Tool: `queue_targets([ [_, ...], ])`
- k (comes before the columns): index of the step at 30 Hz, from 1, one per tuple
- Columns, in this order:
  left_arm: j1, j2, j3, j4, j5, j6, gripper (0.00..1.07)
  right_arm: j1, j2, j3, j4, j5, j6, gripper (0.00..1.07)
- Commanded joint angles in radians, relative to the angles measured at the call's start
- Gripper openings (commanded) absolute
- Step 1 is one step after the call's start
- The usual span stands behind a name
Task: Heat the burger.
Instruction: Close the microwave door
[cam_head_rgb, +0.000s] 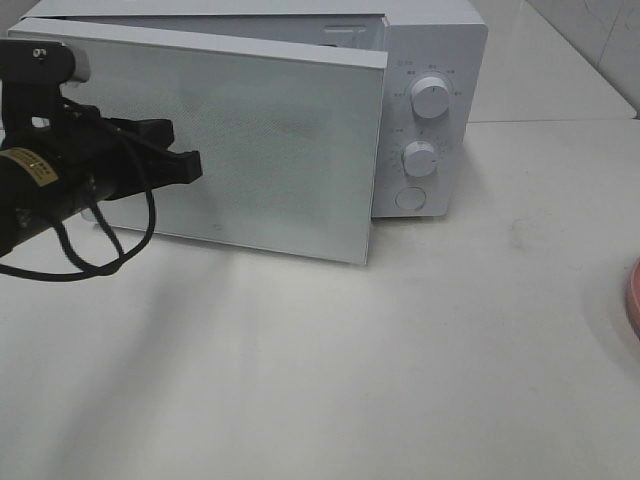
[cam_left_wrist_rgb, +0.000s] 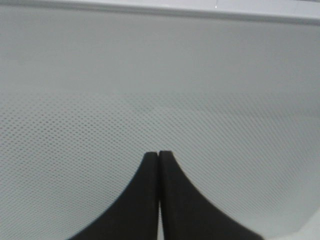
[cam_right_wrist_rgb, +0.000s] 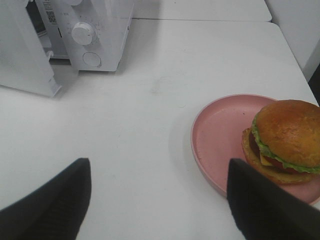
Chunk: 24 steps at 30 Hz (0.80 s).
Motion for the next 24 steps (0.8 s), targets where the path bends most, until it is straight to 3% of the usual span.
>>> queue_targets([
  [1, -0.027, 0.02, -0.037, -0.039, -0.003, 0.005, 0.0, -0.007, -0.029, 0.002, 0.0, -0.003, -0.008, 0.74],
  [8, -0.079, 0.087, -0.14, -0.098, 0.023, 0.047, 0.0, -0.007, -0.029, 0.002, 0.0, -0.003, -0.008, 0.74],
  [24, -0.097, 0.213, -0.359, -0.139, 0.116, 0.047, 0.0, -0.007, -0.029, 0.002, 0.0, -0.003, -0.008, 0.74],
])
